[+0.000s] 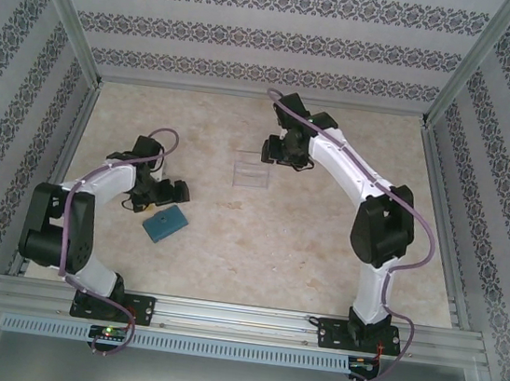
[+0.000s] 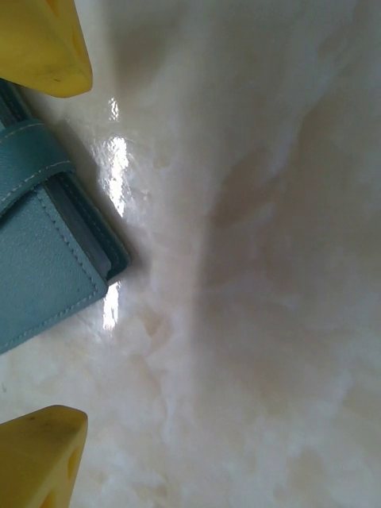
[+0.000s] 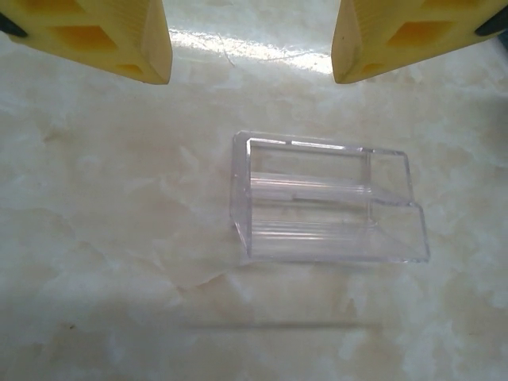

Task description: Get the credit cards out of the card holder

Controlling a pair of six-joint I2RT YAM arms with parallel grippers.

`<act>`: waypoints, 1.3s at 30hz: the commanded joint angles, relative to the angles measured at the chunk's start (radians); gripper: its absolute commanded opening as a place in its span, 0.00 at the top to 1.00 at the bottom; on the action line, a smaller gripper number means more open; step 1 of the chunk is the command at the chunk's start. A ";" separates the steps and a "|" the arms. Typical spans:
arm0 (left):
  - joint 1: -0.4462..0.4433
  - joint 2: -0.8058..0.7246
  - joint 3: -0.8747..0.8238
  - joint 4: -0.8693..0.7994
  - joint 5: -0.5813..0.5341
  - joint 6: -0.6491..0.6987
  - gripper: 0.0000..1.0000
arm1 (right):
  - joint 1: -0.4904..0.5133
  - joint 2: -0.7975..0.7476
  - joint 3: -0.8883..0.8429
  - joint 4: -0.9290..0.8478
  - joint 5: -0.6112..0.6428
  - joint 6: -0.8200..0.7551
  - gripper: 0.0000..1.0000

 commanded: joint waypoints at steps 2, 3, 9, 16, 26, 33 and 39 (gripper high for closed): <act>-0.047 0.028 -0.011 -0.008 -0.003 0.003 0.00 | -0.005 -0.101 -0.073 0.077 -0.043 0.001 0.43; -0.063 0.023 -0.018 -0.011 -0.003 -0.001 0.00 | -0.005 -0.111 -0.085 0.077 -0.044 0.000 0.43; -0.177 -0.026 -0.044 -0.075 -0.090 -0.052 0.00 | -0.006 -0.160 -0.135 0.076 -0.037 -0.010 0.43; -0.337 -0.017 -0.050 -0.165 -0.177 -0.103 0.00 | -0.008 -0.210 -0.193 0.077 -0.035 -0.018 0.42; -0.497 -0.012 -0.037 -0.211 -0.188 -0.167 0.00 | -0.017 -0.242 -0.264 0.086 -0.040 -0.025 0.40; -0.529 -0.013 -0.014 -0.265 -0.172 -0.154 0.00 | -0.034 -0.273 -0.298 0.087 -0.034 -0.030 0.34; -0.529 -0.059 -0.073 -0.209 -0.078 -0.166 0.00 | -0.036 -0.275 -0.307 0.090 -0.045 -0.034 0.32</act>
